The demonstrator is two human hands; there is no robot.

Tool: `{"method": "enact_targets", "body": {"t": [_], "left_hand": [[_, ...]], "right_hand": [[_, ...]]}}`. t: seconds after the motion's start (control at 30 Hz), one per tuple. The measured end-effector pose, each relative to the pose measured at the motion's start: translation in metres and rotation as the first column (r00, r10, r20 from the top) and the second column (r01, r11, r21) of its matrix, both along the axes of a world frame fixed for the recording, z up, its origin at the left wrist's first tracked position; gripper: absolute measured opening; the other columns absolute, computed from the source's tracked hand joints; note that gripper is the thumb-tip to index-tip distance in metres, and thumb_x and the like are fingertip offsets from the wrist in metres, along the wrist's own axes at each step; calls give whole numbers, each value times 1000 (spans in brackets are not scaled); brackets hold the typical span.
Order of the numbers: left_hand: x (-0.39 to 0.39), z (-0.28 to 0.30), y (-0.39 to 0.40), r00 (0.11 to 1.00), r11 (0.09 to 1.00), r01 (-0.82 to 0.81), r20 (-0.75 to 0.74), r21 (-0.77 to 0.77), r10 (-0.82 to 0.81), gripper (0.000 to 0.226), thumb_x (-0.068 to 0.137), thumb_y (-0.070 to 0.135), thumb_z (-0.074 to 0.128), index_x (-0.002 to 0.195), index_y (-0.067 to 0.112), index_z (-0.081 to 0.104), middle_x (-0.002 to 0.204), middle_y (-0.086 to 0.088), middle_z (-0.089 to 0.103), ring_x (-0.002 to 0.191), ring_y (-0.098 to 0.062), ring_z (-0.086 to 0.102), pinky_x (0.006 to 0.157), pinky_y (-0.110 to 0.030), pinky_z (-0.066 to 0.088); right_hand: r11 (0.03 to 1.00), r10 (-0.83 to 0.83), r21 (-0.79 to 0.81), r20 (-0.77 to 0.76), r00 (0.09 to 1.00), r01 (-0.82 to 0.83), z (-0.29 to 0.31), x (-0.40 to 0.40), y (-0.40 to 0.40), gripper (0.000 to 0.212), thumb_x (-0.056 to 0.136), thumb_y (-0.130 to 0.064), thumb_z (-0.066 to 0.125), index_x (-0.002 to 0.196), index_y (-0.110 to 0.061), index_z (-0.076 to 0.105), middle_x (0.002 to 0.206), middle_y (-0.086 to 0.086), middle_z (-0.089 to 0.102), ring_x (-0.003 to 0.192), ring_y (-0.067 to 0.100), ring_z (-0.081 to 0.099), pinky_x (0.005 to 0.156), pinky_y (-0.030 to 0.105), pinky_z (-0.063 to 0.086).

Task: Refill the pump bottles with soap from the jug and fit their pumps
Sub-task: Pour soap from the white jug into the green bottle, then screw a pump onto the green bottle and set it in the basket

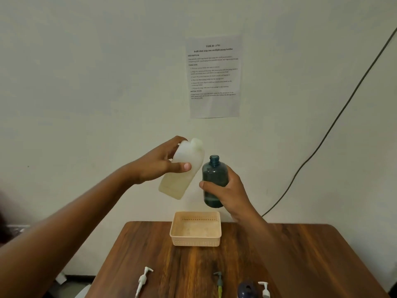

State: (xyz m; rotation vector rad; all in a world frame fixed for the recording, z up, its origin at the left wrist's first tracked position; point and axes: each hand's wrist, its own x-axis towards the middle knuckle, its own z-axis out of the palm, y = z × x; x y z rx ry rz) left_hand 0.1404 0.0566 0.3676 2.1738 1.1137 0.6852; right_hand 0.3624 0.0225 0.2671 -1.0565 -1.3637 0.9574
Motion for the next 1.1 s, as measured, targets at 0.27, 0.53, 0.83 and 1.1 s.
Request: {"method": "enact_targets", "body": {"t": [0.27, 0.53, 0.83, 1.1], "left_hand": [[-17, -68, -6, 988, 989, -66, 131, -133, 84, 68, 82, 42, 74, 140, 28, 41, 129, -1, 57, 116, -23, 63, 92, -39, 62], [-47, -157, -5, 976, 948, -160, 99, -275, 193, 62, 85, 27, 81, 135, 19, 45, 128, -5, 56, 117, -22, 62, 90, -38, 62], [-73, -257, -9, 944, 853, -323, -75, -410, 321, 65, 83, 4, 83, 135, 18, 47, 126, -1, 61, 118, -21, 62, 89, -35, 62], [-83, -318, -16, 925, 795, -378, -148, -475, 351, 64, 86, 2, 79, 142, 2, 47, 123, 2, 53, 121, -20, 55, 76, 8, 38]], "right_hand": [[999, -38, -4, 44, 998, 38, -26, -1, 8, 59, 65, -42, 91, 110, -52, 55, 103, -26, 63, 96, 3, 63, 62, 10, 52], [996, -69, -42, 94, 993, 73, -70, -13, 21, 63, 60, -31, 95, 111, -41, 58, 107, -17, 64, 102, 9, 61, 80, 25, 53], [991, -32, -124, 110, 993, 46, -124, -42, 34, 65, 58, -30, 95, 108, -47, 57, 101, -28, 63, 95, -7, 60, 62, 9, 51], [990, -14, -135, 134, 991, 33, -162, -60, 44, 67, 61, -27, 95, 114, -41, 56, 110, -21, 62, 105, -2, 58, 77, 18, 56]]}}
